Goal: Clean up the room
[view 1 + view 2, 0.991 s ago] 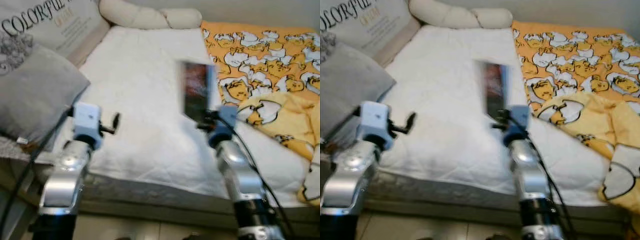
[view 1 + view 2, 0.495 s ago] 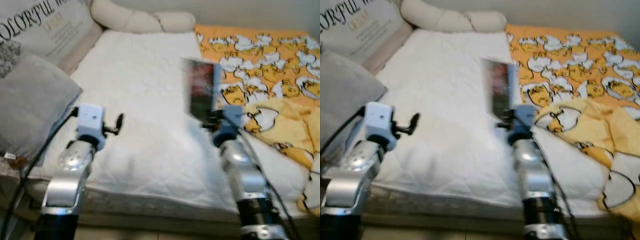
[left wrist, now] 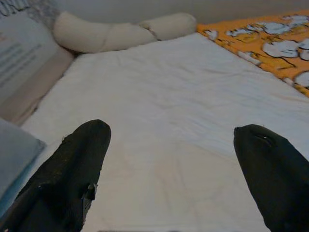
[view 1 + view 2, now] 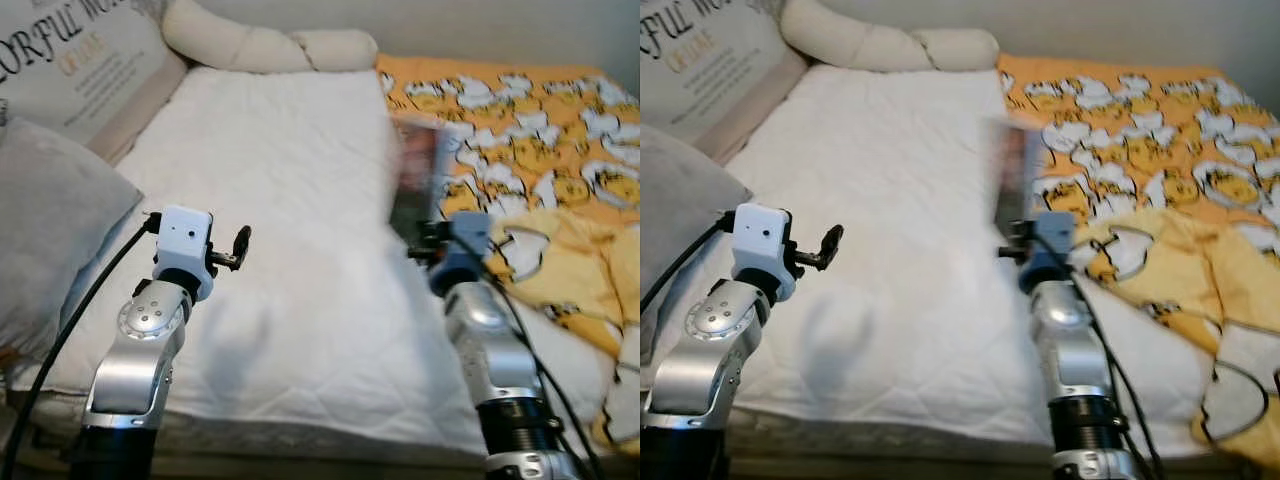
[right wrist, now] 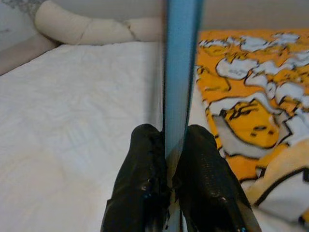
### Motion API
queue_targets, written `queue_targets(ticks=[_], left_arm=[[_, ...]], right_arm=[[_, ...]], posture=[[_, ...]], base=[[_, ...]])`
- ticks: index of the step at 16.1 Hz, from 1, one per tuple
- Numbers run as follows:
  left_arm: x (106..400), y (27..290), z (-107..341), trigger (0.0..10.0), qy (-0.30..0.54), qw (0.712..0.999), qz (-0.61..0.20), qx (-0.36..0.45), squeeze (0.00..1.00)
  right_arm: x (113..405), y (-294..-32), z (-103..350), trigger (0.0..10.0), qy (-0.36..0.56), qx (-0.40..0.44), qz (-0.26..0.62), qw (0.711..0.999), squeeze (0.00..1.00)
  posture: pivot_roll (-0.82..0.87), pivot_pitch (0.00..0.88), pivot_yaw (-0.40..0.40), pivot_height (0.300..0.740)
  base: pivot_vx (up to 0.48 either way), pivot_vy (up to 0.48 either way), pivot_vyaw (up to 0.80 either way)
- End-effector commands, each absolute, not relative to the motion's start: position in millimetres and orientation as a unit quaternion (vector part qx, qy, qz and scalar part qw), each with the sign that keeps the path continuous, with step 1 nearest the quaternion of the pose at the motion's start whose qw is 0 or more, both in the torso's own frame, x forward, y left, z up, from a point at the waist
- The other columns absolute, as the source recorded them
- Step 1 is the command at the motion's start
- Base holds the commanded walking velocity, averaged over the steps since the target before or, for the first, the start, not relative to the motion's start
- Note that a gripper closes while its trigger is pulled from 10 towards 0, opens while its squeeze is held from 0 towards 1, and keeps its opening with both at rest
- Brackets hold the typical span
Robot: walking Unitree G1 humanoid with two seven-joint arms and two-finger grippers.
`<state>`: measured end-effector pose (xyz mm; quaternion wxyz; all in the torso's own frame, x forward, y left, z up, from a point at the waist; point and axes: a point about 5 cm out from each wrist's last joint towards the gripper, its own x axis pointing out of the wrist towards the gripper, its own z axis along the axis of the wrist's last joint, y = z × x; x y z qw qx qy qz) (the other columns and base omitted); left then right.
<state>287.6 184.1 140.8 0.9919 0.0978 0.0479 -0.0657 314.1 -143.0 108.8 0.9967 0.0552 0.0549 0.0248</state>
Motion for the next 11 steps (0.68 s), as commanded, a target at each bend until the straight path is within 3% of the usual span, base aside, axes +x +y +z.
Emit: queue_targets(ticks=[1,7,9,11], left_arm=[[288.1,188.9,144.4,10.0,0.042,0.992,-0.058,0.103,0.00],[286.8,184.9,142.8,10.0,0.041,0.992,-0.063,0.100,0.00],[287.2,186.1,143.0,10.0,0.041,0.992,-0.062,0.098,0.00],[287.3,186.4,143.3,10.0,0.040,0.992,-0.062,0.099,0.00]], right_arm=[[316.9,-132.2,121.1,10.0,0.028,0.059,0.045,0.997,0.00],[315.3,-132.3,115.4,10.0,0.043,0.060,0.046,0.996,0.00],[315.4,-131.5,115.5,10.0,0.043,0.061,0.047,0.996,0.00],[315.6,-131.5,116.3,10.0,0.040,0.059,0.048,0.996,0.00]], posture=[[-0.02,0.000,-0.011,0.740],[-0.02,0.000,-0.010,0.740],[-0.02,0.000,-0.012,0.740],[-0.02,0.000,-0.013,0.740]], base=[[0.277,0.000,0.00],[0.000,0.000,0.00],[0.000,0.317,-0.78],[0.000,0.371,0.00]])
